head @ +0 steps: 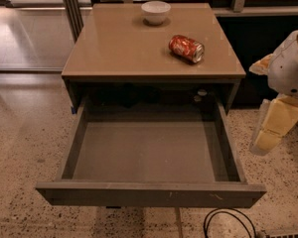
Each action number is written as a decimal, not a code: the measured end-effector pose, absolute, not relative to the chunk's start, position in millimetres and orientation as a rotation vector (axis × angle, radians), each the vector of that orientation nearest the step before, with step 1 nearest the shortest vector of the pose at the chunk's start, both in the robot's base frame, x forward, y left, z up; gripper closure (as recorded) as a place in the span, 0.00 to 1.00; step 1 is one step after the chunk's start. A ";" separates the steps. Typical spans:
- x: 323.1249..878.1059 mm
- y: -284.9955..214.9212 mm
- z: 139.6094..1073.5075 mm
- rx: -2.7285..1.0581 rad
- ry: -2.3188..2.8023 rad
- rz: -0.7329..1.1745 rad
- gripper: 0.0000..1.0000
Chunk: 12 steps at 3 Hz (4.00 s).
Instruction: Close top drawer
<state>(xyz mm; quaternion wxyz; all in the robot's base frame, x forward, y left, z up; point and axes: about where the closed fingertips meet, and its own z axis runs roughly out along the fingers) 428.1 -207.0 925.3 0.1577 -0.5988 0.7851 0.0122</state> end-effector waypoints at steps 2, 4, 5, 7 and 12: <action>396.8 -167.2 871.0 -1.799 2.168 0.204 0.00; 354.2 -121.1 832.2 -1.866 2.100 0.238 0.00; 352.3 -120.3 828.8 -1.871 2.103 0.242 0.19; 352.3 -120.3 828.8 -1.871 2.103 0.242 0.65; 271.7 -65.4 726.4 -2.129 1.862 0.414 1.00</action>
Offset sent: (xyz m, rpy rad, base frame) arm -0.0538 0.0654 -0.0950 0.1297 0.1114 0.1601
